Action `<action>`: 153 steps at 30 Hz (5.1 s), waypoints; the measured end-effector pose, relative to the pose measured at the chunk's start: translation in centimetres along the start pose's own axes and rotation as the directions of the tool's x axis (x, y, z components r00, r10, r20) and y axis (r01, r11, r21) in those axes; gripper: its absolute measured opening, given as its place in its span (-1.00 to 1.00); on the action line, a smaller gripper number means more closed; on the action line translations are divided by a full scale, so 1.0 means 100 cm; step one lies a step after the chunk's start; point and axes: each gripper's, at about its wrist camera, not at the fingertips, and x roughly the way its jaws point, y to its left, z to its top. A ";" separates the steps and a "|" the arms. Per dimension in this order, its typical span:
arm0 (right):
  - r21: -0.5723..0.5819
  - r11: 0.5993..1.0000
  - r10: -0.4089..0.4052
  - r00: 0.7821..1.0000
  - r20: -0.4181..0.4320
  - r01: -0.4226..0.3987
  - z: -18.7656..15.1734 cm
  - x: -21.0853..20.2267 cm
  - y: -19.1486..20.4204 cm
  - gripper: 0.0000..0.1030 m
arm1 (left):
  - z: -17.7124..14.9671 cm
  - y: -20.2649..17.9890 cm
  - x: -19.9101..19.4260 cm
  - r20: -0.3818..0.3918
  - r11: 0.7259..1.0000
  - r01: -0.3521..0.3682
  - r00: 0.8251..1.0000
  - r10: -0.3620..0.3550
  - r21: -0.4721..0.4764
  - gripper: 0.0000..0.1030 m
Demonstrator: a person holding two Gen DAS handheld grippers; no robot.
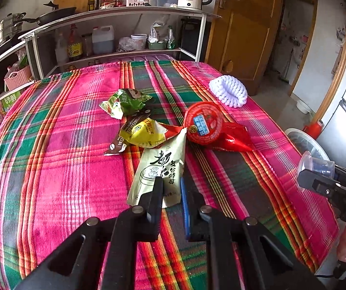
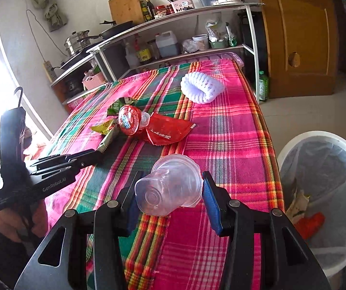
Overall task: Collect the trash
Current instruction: 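Grasp the white snack packet with the left tool while the right tool holds the cups, then carry the cups and white packet over the trash bin and open both tools, then move both open tools back toward the trash on the table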
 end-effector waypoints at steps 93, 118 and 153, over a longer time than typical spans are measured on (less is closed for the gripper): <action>0.276 0.912 -0.330 0.942 0.058 0.303 -0.042 -0.089 -0.164 -0.01 | 0.032 -0.242 0.034 -0.039 0.870 0.440 0.896 -0.443 0.221 -0.62; 0.120 0.969 -0.234 0.960 0.152 0.217 -0.029 -0.103 -0.076 0.11 | 0.016 -0.162 -0.036 0.138 0.945 0.286 0.941 -0.308 0.162 -0.48; -0.116 0.990 -0.073 0.996 0.054 0.079 0.006 -0.019 0.023 0.11 | 0.000 0.004 -0.050 0.215 0.993 0.077 0.975 -0.055 -0.093 -0.34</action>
